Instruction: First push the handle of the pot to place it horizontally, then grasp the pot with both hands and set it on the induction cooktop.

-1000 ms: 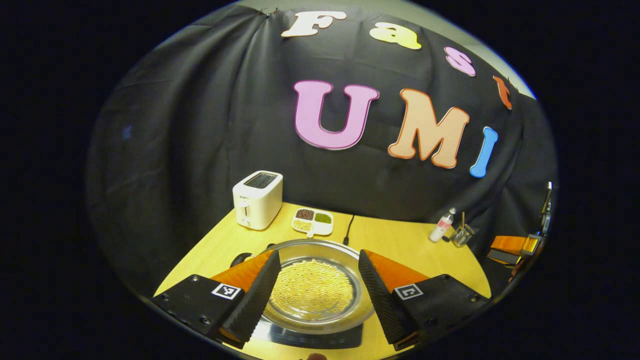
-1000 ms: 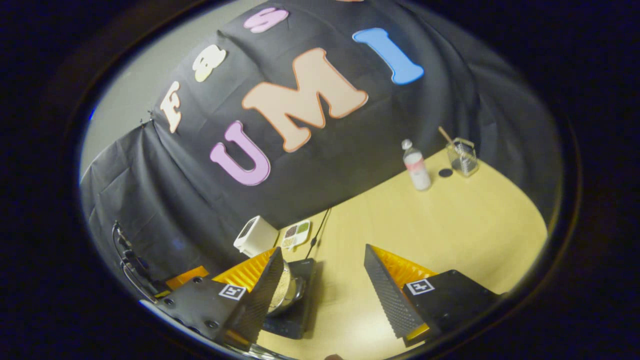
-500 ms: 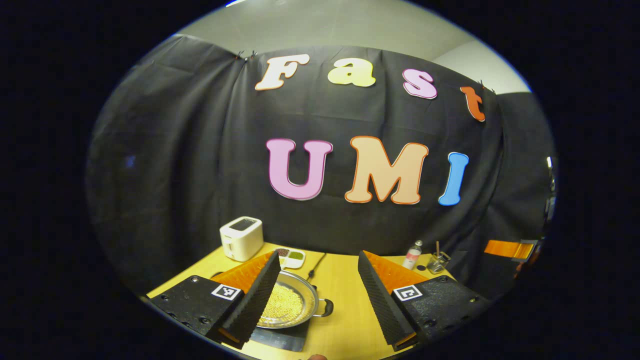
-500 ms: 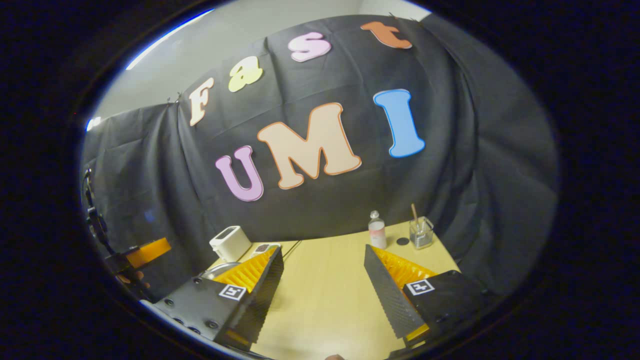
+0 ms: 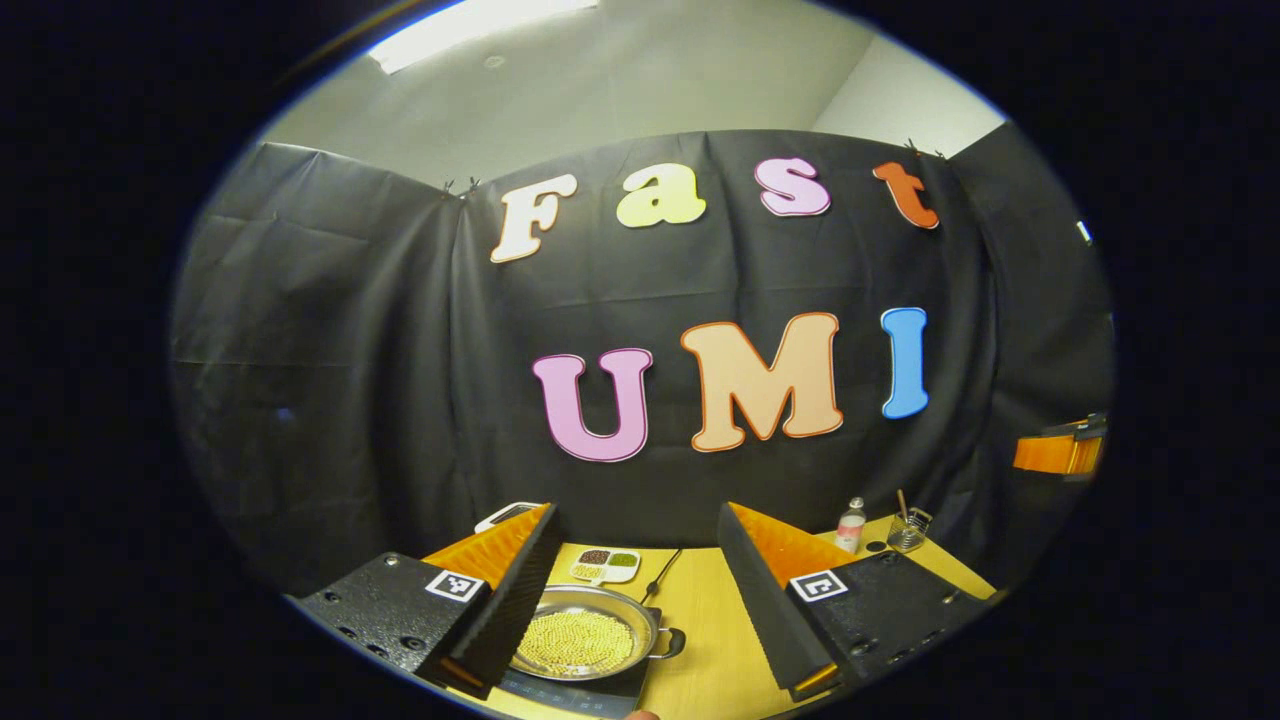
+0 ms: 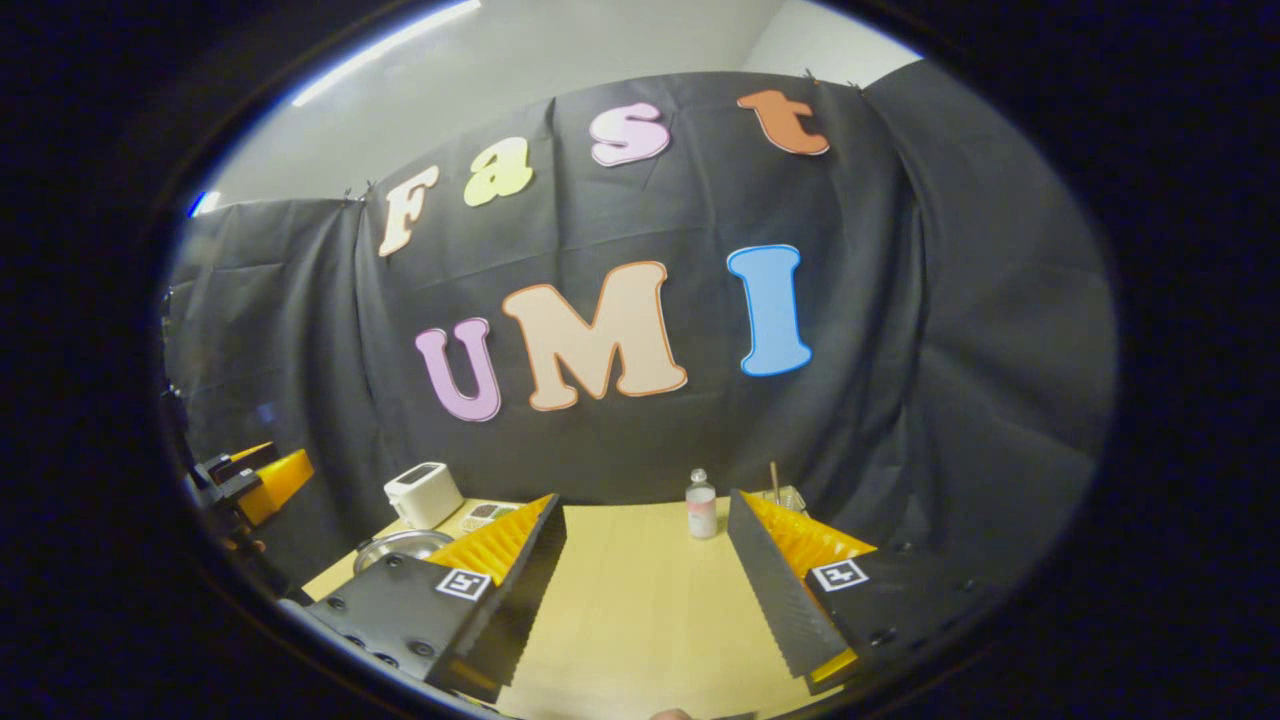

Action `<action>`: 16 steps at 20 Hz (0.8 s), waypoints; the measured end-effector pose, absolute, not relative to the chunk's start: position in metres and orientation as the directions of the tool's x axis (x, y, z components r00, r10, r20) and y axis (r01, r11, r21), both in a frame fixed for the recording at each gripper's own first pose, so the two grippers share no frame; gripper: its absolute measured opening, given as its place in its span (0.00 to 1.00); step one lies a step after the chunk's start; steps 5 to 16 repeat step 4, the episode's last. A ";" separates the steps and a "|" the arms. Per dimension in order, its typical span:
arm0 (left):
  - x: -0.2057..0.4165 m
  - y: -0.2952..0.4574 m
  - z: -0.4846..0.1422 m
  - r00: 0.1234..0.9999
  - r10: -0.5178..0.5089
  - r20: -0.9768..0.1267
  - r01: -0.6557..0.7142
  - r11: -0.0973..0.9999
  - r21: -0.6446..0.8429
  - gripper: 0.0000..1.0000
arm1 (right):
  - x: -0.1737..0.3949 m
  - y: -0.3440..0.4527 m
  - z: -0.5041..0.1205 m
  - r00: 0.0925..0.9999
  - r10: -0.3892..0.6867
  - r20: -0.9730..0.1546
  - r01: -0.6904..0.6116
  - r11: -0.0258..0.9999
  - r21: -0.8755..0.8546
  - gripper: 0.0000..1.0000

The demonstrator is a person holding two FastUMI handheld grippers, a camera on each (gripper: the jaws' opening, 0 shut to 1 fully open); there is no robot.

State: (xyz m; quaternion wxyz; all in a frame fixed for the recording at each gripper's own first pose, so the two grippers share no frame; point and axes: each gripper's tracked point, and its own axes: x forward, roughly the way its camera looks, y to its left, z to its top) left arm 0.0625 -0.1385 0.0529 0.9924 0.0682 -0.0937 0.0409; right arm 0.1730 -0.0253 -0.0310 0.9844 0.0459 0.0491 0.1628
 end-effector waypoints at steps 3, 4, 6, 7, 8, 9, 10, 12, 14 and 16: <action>0.062 -0.152 0.048 0.982 0.046 0.185 -0.074 0.986 0.148 0.95 | 0.172 -0.032 -0.029 0.945 0.318 -0.075 -0.312 0.946 0.088 0.92; 0.062 -0.156 0.046 0.983 0.039 0.180 -0.067 0.986 0.152 0.95 | 0.172 -0.034 -0.028 0.945 0.319 -0.071 -0.313 0.946 0.086 0.92; 0.062 -0.156 0.046 0.983 0.039 0.180 -0.067 0.986 0.152 0.95 | 0.172 -0.034 -0.028 0.945 0.319 -0.071 -0.313 0.946 0.086 0.92; 0.062 -0.156 0.046 0.983 0.039 0.180 -0.067 0.986 0.152 0.95 | 0.172 -0.034 -0.028 0.945 0.319 -0.071 -0.313 0.946 0.086 0.92; 0.062 -0.156 0.046 0.983 0.039 0.180 -0.067 0.986 0.152 0.95 | 0.172 -0.034 -0.028 0.945 0.319 -0.071 -0.313 0.946 0.086 0.92; 0.062 -0.156 0.046 0.983 0.039 0.180 -0.067 0.986 0.152 0.95 | 0.172 -0.034 -0.028 0.945 0.319 -0.071 -0.313 0.946 0.086 0.92; 0.062 -0.156 0.046 0.983 0.039 0.180 -0.067 0.986 0.152 0.95 | 0.172 -0.034 -0.028 0.945 0.319 -0.071 -0.313 0.946 0.086 0.92; 0.062 -0.156 0.046 0.983 0.039 0.180 -0.067 0.986 0.152 0.95 | 0.172 -0.034 -0.028 0.945 0.319 -0.071 -0.313 0.946 0.086 0.92; 0.062 -0.156 0.046 0.983 0.039 0.180 -0.067 0.986 0.152 0.95 | 0.172 -0.034 -0.028 0.945 0.319 -0.071 -0.313 0.946 0.086 0.92; 0.062 -0.156 0.046 0.983 0.039 0.180 -0.067 0.986 0.152 0.95 | 0.172 -0.034 -0.028 0.945 0.319 -0.071 -0.313 0.946 0.086 0.92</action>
